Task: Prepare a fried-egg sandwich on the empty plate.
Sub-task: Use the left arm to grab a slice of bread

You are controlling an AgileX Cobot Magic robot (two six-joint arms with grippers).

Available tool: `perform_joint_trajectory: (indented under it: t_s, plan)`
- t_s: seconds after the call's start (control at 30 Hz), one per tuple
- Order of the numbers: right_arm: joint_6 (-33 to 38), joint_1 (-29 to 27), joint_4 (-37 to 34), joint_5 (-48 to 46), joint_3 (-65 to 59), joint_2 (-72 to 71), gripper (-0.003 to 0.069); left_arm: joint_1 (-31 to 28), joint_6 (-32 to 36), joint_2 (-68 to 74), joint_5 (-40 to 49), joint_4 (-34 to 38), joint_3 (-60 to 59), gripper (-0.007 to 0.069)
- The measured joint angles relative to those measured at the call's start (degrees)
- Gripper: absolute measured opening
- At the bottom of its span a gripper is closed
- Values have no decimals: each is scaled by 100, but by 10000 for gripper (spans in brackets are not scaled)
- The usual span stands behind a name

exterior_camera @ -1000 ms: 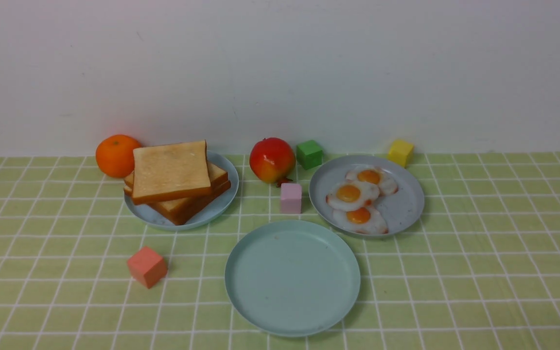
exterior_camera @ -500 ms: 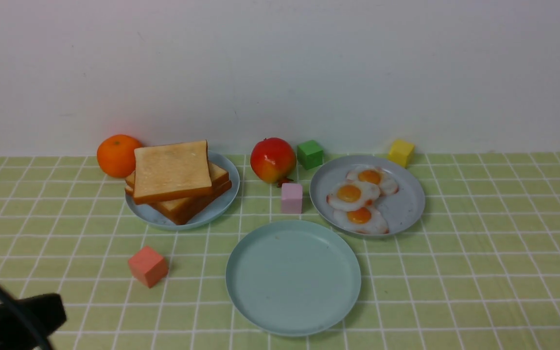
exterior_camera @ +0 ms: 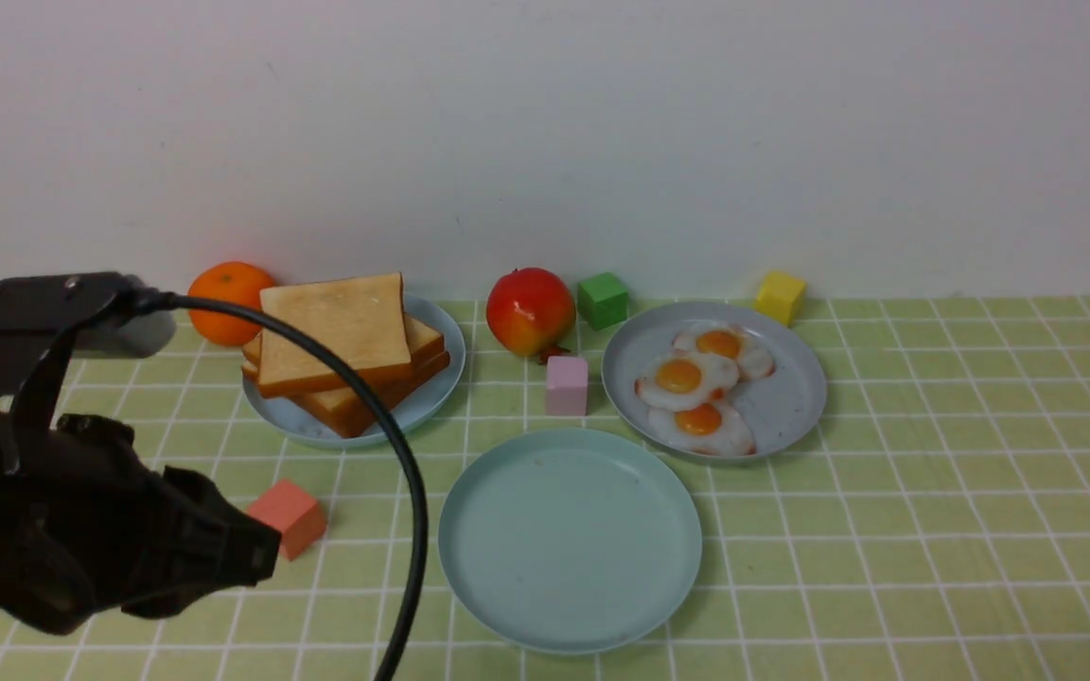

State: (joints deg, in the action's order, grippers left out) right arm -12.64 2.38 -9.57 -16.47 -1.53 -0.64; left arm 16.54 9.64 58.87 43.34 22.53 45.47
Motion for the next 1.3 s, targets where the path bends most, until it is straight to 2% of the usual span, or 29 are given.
perform_joint_trajectory:
  t_s: [0.1,0.13,0.17,0.23,0.3,0.4,0.5,0.57,0.7,0.8,0.87,0.97,1.07,1.13,1.17,1.2,1.23,1.27,1.3]
  plan:
    - [-688,0,-1055,714,0,0,238,0,239,115,191,-102,132,34]
    - [-718,0,-1055,714,0,0,238,0,239,115,191,-102,138,34]
    - [-857,0,-1377,1003,0,0,238,6,378,162,280,-121,146,-14]
    - [-994,0,-1690,1311,0,0,238,18,552,222,335,-129,146,-13]
    - [-1046,8,-1812,1221,94,0,232,23,689,292,331,-129,164,-13]
    - [-758,246,-1742,-14,817,84,200,23,754,507,364,-172,294,-13]
    - [56,582,-1484,-1508,1980,630,153,23,884,1050,534,-354,723,-13]
    - [824,887,-1221,-2884,3034,1292,107,23,1070,1533,569,-573,1151,-13]
    - [1565,1167,-849,-4803,4459,2578,29,-101,1322,2611,648,-1050,2209,-13]
    - [1887,1220,-723,-5336,4897,3117,3,-327,1484,3309,806,-1135,2917,-13]
    - [1927,1267,-710,-5357,4950,3212,3,-424,1650,3562,820,-1158,3178,-13]
    - [2000,1335,-734,-5241,4980,3252,3,-504,2442,4122,750,-1284,3708,-9]
    - [2029,1357,-734,-5175,4981,3252,3,-504,2983,4325,588,-1306,3849,35]
    - [2031,1357,-734,-5122,4981,3252,5,-504,3400,4508,332,-1311,3862,132]
    - [2031,1357,-734,-5122,4981,3252,5,-504,3423,4521,314,-1320,3862,132]
    - [2038,1357,-734,-5092,4981,3252,5,-504,3521,4634,155,-1362,3869,218]
    - [2044,1357,-734,-5079,4981,3252,5,-504,3545,4691,78,-1405,3869,247]
    - [2044,1357,-734,-5067,4981,3252,6,-504,3568,4795,-55,-1499,3869,318]
    - [2044,1357,-734,-5058,4987,3252,7,-504,3578,4842,-124,-1559,3869,341]
